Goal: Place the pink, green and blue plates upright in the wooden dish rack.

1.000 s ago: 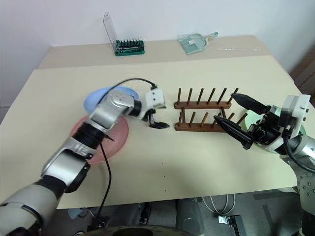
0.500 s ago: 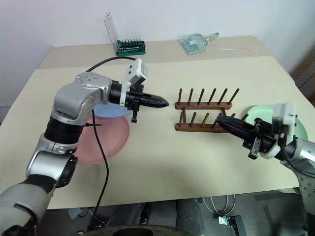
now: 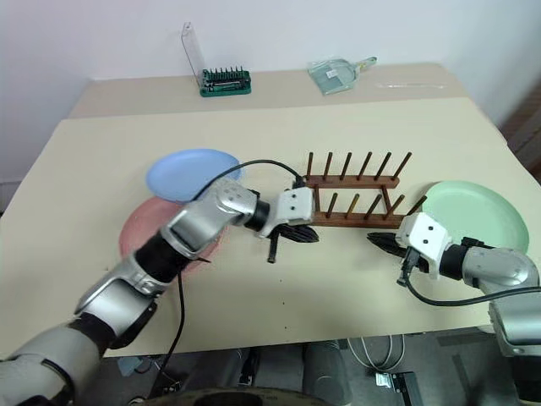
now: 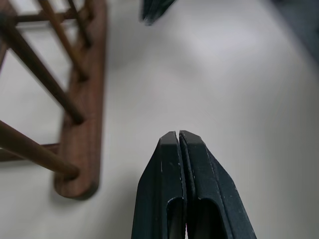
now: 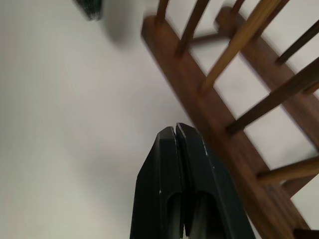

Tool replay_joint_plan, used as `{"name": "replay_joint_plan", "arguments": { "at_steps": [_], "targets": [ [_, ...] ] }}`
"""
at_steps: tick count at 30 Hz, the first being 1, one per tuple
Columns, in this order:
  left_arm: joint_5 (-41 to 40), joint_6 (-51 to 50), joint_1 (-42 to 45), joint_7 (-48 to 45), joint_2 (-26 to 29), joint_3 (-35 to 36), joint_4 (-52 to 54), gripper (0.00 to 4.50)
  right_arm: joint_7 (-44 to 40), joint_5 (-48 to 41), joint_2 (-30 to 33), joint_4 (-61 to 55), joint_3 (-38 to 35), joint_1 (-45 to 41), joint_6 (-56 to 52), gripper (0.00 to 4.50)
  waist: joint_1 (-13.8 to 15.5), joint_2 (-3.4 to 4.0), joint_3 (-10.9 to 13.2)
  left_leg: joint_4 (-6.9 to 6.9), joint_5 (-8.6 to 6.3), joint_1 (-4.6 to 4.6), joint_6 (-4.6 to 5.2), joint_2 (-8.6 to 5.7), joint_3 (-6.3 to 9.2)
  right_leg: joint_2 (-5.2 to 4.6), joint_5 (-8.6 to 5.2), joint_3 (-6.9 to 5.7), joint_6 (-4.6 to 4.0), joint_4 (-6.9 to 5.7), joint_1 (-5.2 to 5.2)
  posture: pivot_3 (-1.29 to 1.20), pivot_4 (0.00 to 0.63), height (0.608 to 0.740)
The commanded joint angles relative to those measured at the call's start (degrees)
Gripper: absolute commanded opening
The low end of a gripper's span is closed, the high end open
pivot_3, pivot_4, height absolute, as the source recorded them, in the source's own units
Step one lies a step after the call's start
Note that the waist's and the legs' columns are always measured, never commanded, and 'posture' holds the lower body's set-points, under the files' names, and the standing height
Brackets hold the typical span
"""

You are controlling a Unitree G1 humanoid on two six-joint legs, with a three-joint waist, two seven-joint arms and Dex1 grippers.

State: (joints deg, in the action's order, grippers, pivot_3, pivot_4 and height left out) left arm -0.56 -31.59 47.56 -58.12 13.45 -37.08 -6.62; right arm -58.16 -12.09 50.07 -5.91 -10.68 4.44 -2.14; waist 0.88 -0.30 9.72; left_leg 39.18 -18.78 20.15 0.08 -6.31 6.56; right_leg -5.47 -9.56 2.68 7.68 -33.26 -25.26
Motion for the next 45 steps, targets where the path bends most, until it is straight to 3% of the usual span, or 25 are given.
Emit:
{"name": "replay_joint_plan", "arguments": {
  "at_steps": [1, 5, 17, 26, 35, 40, 41, 45],
  "targets": [
    [3.5, 2.0, -0.3, 3.2, -0.9, -0.7, 0.0, 0.03, 1.4, 2.8, 0.6, 2.2, 0.9, -1.4, 1.8, 0.0, -0.1, 0.0, 0.0, 0.0, 0.0, 0.0, 0.0, 0.0, 0.0, 0.0, 0.0, 0.0, 0.0, 0.0, 0.0, 0.0, 0.15, 0.735],
    [6.2, 3.0, -0.5, 5.9, -1.8, -0.7, -2.5, 0.03, 3.4, 9.0, 1.8, 7.9, 3.8, -3.8, 5.8, 0.0, -0.2, 0.03, 0.0, 0.0, 0.0, -0.04, 0.01, 0.01, -0.02, 0.0, 0.0, 0.01, 0.0, -0.02, 0.0, 0.0, 0.15, 0.735],
    [12.6, 8.6, 3.8, 15.4, -5.7, 2.2, -16.9, 0.03, 11.4, 20.4, -1.1, 29.9, 13.0, -24.3, 18.3, 0.0, -0.2, 0.02, 0.0, 0.0, 0.03, -0.18, -0.04, 0.0, -0.03, 0.01, 0.01, 0.01, 0.0, -0.01, 0.13, 0.0, 0.15, 0.735],
    [13.1, 16.9, 11.4, 18.2, -7.5, 6.3, -32.6, 0.03, 13.3, 24.3, -3.8, 43.5, 17.8, -35.2, 26.0, 0.0, -0.5, 0.02, 0.0, -0.05, 0.05, -0.19, -0.08, 0.0, -0.04, 0.02, 0.02, 0.02, 0.0, -0.01, 0.1, 0.0, 0.15, 0.735],
    [13.0, 18.2, 11.9, 17.1, -8.4, 8.7, -34.5, 0.03, 15.6, 25.4, -4.0, 50.8, 18.7, -39.5, 30.3, 0.0, -0.6, 0.02, 0.0, -0.06, 0.05, -0.12, -0.08, -0.02, -0.03, 0.01, 0.02, 0.02, 0.0, 0.0, 0.04, 0.0, 0.15, 0.735],
    [11.4, 17.0, 11.9, 15.6, -8.2, 10.5, -32.4, 0.03, 10.7, 20.4, -4.4, 48.3, 17.2, -38.6, 28.3, 0.0, -0.6, 0.02, 0.0, -0.07, 0.05, -0.12, -0.08, -0.02, -0.03, 0.01, 0.02, 0.02, 0.0, -0.01, 0.03, 0.0, 0.15, 0.735],
    [8.2, 15.3, 10.9, 11.5, -7.8, 11.8, -28.6, 0.03, 8.2, 17.8, -4.0, 45.0, 16.4, -36.9, 27.0, 0.0, -0.7, 0.02, 0.0, -0.06, 0.05, -0.11, -0.08, -0.02, -0.03, 0.01, 0.02, 0.02, 0.0, 0.0, 0.02, 0.0, 0.15, 0.735],
    [-5.3, -3.3, 7.8, -2.2, -4.5, 17.3, -10.6, 0.03, 0.3, 2.0, -3.2, 27.4, 9.8, -30.0, 13.1, 0.0, -0.7, 0.07, 0.0, -0.05, 0.04, 0.23, -0.07, 0.0, 0.05, 0.01, 0.03, 0.0, -0.01, -0.06, -0.28, 0.0, 0.15, 0.735]
  ]
}}
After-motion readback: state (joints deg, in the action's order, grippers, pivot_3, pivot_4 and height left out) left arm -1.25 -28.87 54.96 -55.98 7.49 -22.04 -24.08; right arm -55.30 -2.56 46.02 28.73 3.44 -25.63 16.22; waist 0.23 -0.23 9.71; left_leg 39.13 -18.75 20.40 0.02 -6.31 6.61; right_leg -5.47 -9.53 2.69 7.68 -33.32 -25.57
